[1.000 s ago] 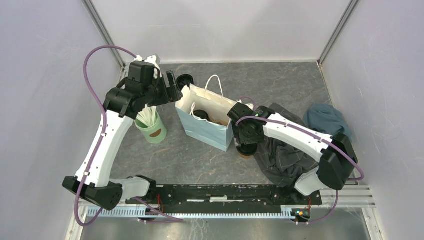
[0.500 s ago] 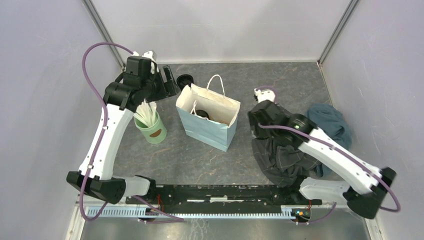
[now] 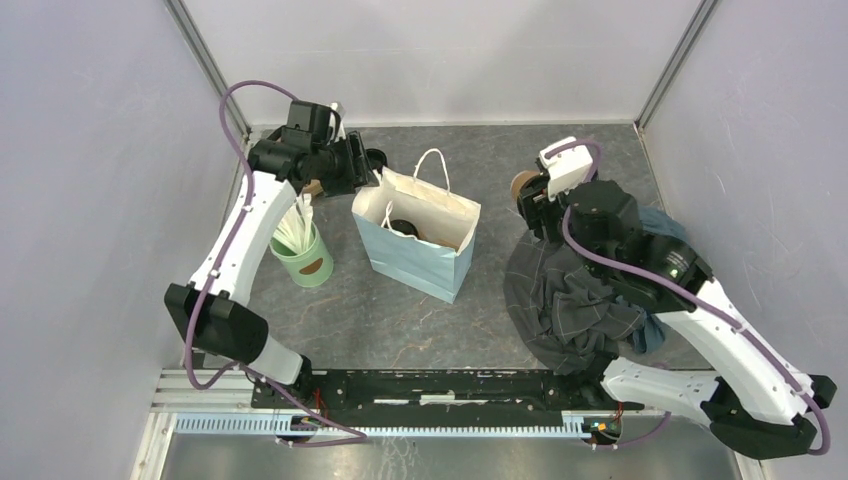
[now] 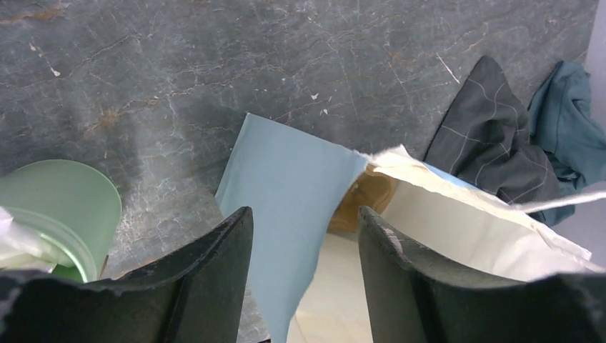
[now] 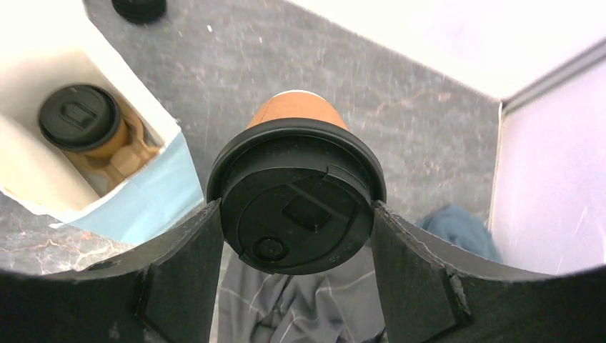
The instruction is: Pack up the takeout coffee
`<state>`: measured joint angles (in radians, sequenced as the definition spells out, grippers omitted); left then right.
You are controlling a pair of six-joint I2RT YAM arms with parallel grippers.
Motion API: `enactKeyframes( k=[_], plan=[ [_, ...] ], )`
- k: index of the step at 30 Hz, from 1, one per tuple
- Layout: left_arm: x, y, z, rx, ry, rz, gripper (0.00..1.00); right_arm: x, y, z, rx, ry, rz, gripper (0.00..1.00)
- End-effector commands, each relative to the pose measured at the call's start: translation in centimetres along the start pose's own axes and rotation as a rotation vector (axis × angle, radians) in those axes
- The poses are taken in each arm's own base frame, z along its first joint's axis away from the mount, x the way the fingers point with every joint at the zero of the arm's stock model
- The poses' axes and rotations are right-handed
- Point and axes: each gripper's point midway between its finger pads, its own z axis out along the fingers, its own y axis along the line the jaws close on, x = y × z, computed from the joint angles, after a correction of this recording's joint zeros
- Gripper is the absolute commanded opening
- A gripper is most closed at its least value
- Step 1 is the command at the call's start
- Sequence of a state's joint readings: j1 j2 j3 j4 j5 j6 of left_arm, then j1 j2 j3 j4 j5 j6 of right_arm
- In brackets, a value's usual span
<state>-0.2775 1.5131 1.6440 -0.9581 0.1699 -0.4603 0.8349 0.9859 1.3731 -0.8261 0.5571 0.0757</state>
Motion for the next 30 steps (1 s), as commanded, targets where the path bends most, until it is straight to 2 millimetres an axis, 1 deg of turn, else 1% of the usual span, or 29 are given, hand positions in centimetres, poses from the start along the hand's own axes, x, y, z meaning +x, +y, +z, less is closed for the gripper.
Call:
enactKeyframes(
  k=[1, 4, 6, 8, 11, 14, 17, 19, 22, 26, 30],
  plan=[
    [-1.2, -0.6, 0.8, 0.018, -0.038, 0.081, 0.60, -6.3, -0.6, -2.0, -0.057, -0.184, -0.056, 0.00],
    [-1.4, -0.4, 1.4, 0.009, -0.052, 0.112, 0.54, -7.6, 0.5, -2.3, -0.131, -0.217, -0.111, 0.00],
    [-1.5, -0.5, 1.8, -0.006, -0.058, 0.147, 0.53, -7.9, 1.2, -2.0, -0.162, -0.217, -0.143, 0.00],
    [-1.4, -0.4, 2.1, -0.039, -0.048, 0.179, 0.52, -8.2, 1.5, -1.7, -0.169, -0.212, -0.158, 0.00],
    [-0.6, -0.2, 2.6, -0.095, -0.029, 0.219, 0.53, -8.8, 1.7, -1.4, -0.174, -0.210, -0.163, 0.00],
    [0.0, -0.8, 2.9, -0.126, -0.020, 0.277, 0.55, -9.2, 2.2, -1.2, -0.189, -0.221, -0.160, 0.00],
    [0.4, -1.2, 3.7, -0.131, -0.007, 0.287, 0.53, -9.4, 2.6, -1.0, -0.203, -0.225, -0.157, 0.00],
    [0.3, -1.2, 4.1, -0.139, -0.010, 0.292, 0.47, -9.5, 2.7, -0.9, -0.206, -0.223, -0.160, 0.00],
    [-0.2, -1.1, 4.1, -0.157, -0.029, 0.301, 0.35, -9.7, 2.6, -0.9, -0.206, -0.217, -0.167, 0.00],
    [-0.9, -1.1, 3.6, -0.165, -0.064, 0.322, 0.24, -9.7, 2.6, -1.1, -0.206, -0.218, -0.175, 0.00],
    [-1.3, -1.2, 3.2, -0.155, -0.105, 0.335, 0.10, -10.0, 2.6, -1.2, -0.212, -0.227, -0.172, 0.00]
  ],
)
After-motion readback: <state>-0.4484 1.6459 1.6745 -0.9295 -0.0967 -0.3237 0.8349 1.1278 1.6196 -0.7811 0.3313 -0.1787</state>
